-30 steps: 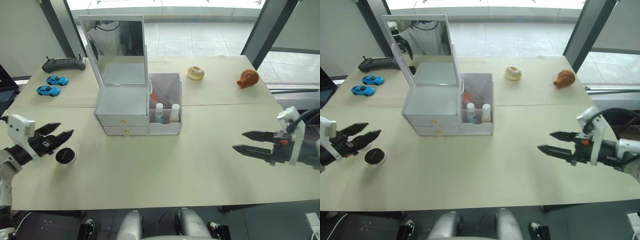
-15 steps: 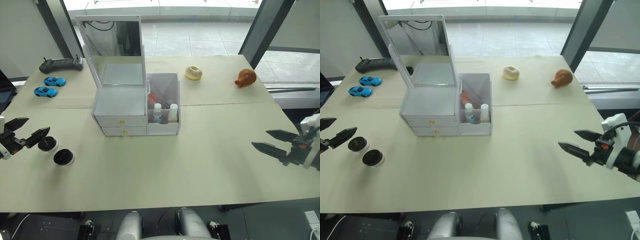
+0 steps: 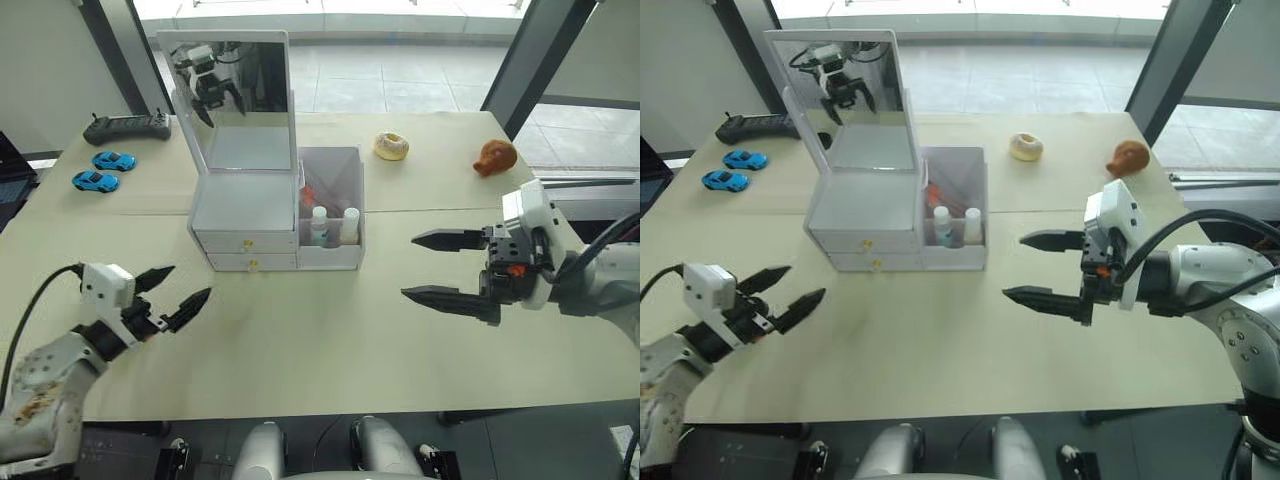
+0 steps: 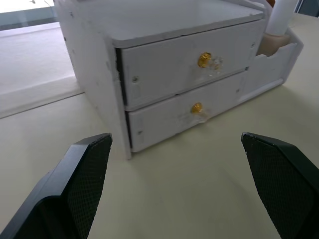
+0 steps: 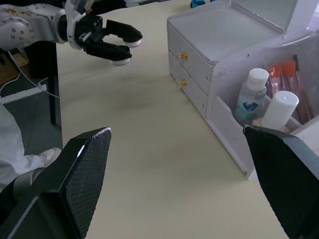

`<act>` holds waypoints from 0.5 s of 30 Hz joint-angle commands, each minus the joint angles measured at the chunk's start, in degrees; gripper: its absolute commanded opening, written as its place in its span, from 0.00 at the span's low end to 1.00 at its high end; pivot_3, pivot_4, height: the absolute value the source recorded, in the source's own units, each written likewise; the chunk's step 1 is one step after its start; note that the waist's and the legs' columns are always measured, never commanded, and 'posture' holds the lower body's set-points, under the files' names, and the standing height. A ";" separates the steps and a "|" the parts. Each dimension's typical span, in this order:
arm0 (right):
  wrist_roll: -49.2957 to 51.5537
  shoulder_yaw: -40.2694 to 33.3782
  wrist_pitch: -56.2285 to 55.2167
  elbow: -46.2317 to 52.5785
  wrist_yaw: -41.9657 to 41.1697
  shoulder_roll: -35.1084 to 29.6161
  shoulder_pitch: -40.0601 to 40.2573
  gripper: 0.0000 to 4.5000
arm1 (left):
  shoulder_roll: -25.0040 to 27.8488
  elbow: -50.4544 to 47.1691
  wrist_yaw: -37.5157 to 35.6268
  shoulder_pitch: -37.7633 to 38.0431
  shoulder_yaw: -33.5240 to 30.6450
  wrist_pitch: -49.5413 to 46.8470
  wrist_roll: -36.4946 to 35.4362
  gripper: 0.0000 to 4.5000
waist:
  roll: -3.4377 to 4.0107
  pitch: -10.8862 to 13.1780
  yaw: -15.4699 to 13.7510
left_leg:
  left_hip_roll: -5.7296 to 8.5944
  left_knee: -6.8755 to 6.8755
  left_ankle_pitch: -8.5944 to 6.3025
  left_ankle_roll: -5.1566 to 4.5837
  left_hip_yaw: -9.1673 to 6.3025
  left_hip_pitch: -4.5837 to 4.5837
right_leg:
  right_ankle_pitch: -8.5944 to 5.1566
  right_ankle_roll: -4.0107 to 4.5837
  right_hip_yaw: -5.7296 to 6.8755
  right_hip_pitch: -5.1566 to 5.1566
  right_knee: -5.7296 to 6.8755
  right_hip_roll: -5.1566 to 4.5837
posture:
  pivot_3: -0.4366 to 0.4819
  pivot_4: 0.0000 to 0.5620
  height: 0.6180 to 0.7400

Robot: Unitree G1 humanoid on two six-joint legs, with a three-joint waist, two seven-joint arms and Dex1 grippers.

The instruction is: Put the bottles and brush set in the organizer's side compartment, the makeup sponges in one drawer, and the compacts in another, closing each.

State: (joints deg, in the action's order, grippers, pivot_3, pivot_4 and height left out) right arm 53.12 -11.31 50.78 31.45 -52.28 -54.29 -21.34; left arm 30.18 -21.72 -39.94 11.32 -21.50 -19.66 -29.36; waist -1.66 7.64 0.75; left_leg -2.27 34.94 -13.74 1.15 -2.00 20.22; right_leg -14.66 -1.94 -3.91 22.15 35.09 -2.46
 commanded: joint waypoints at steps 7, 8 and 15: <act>0.93 2.37 1.73 -0.50 2.76 1.08 -5.71 1.00 | -14.81 -4.11 20.57 -1.81 12.59 6.25 15.61 0.99 | -0.03 -0.04 -0.02 | 0.12 0.02 0.00 -0.01 -0.03 0.09 | 0.04 -0.01 -0.08 -0.05 0.03 0.00 | 0.48 0.27 1.00; 0.96 2.45 1.83 -0.37 2.89 1.05 -5.81 1.00 | -15.69 -3.20 21.64 -3.04 13.88 6.65 17.05 0.99 | -0.02 -0.05 -0.04 | 0.12 0.01 0.00 -0.01 -0.03 0.09 | 0.04 -0.02 -0.08 -0.08 0.02 0.01 | 0.48 0.27 1.00; 0.39 2.53 2.02 0.29 3.84 0.95 -5.24 1.00 | -19.88 2.55 26.40 -8.57 19.53 6.90 22.59 0.99 | 0.01 -0.07 -0.02 | 0.19 0.08 0.00 -0.03 -0.06 0.08 | 0.05 -0.02 -0.08 -0.10 0.02 -0.01 | 0.48 0.27 1.00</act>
State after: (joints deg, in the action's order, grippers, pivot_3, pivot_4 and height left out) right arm 53.05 -7.47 52.85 30.41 -48.74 -52.97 -26.33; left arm 10.62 -19.00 -14.63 3.31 -2.78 -13.85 -8.12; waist -1.65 7.57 0.72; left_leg -2.07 35.01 -13.75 1.12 -2.07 20.30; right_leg -14.61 -1.96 -3.99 22.05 35.12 -2.47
